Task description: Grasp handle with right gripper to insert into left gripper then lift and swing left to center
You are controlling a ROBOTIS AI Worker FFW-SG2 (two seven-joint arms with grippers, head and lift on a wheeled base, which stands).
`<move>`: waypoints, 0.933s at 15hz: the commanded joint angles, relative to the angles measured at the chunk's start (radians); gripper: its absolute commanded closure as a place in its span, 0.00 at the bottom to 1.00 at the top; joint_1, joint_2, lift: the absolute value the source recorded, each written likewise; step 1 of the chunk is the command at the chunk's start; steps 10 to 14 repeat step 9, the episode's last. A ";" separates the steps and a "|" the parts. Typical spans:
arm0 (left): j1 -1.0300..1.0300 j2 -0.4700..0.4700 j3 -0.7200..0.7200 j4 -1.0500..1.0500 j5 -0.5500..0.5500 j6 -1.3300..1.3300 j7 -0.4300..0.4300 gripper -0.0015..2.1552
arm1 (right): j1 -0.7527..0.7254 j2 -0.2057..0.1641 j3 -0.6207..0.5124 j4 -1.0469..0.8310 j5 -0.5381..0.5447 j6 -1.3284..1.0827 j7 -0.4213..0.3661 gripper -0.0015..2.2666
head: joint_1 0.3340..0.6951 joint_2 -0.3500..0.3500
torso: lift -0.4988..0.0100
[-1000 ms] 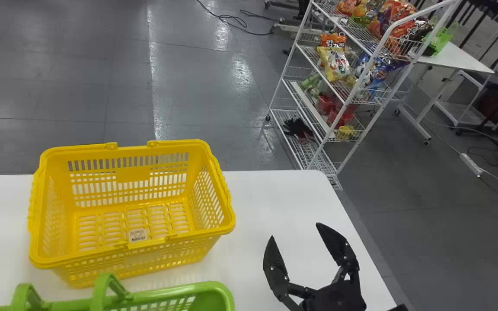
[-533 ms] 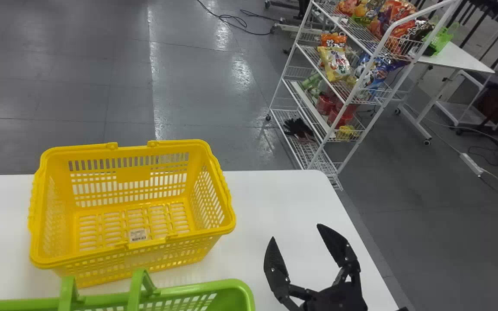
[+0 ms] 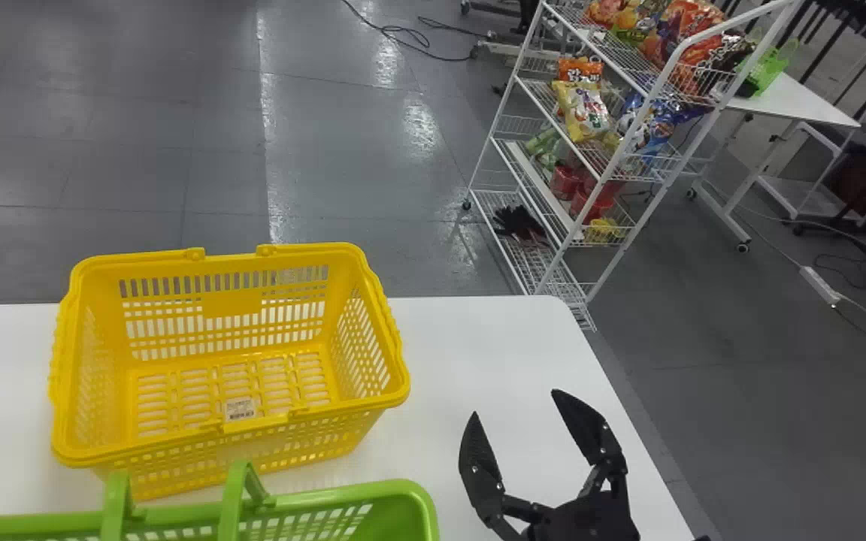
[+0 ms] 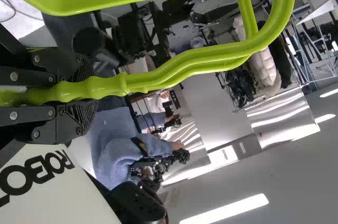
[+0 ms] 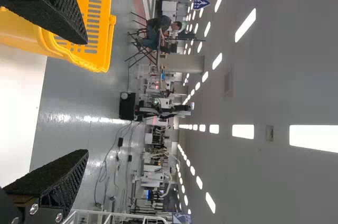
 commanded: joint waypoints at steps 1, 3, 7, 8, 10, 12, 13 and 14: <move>-0.006 -0.002 0.000 0.009 0.003 0.001 0.002 0.95 | 0.002 0.000 0.000 -0.001 0.000 -0.001 0.000 0.03 | 1.00 0.00 | 0.80; -0.010 -0.003 0.000 0.011 0.004 0.001 0.003 0.95 | 0.002 0.000 -0.002 -0.001 0.000 -0.004 0.000 0.03 | 1.00 0.00 | 0.80; -0.008 -0.005 0.000 0.017 0.009 0.001 0.015 0.95 | 0.002 0.000 -0.002 -0.001 0.000 -0.007 0.000 0.03 | 1.00 0.00 | 0.80; -0.008 -0.005 0.000 0.018 0.009 0.001 0.017 0.95 | 0.002 0.000 -0.002 -0.001 0.000 -0.010 0.000 0.03 | 1.00 0.00 | 0.80; -0.008 -0.005 0.000 0.018 0.009 0.001 0.018 0.95 | 0.003 0.000 -0.003 -0.001 0.000 -0.010 0.000 0.03 | 1.00 0.00 | 0.80; -0.008 -0.005 0.000 0.018 0.009 0.001 0.018 0.95 | 0.003 0.000 -0.003 -0.001 0.000 -0.010 0.000 0.03 | 1.00 0.00 | 0.80; -0.008 -0.005 0.000 0.018 0.009 0.001 0.018 0.95 | 0.003 0.000 -0.003 -0.001 0.000 -0.010 0.000 0.03 | 1.00 0.00 | 0.80; -0.008 -0.005 0.000 0.018 0.009 0.001 0.018 0.95 | 0.003 0.000 -0.003 -0.001 0.000 -0.010 0.000 0.03 | 1.00 0.00 | 0.80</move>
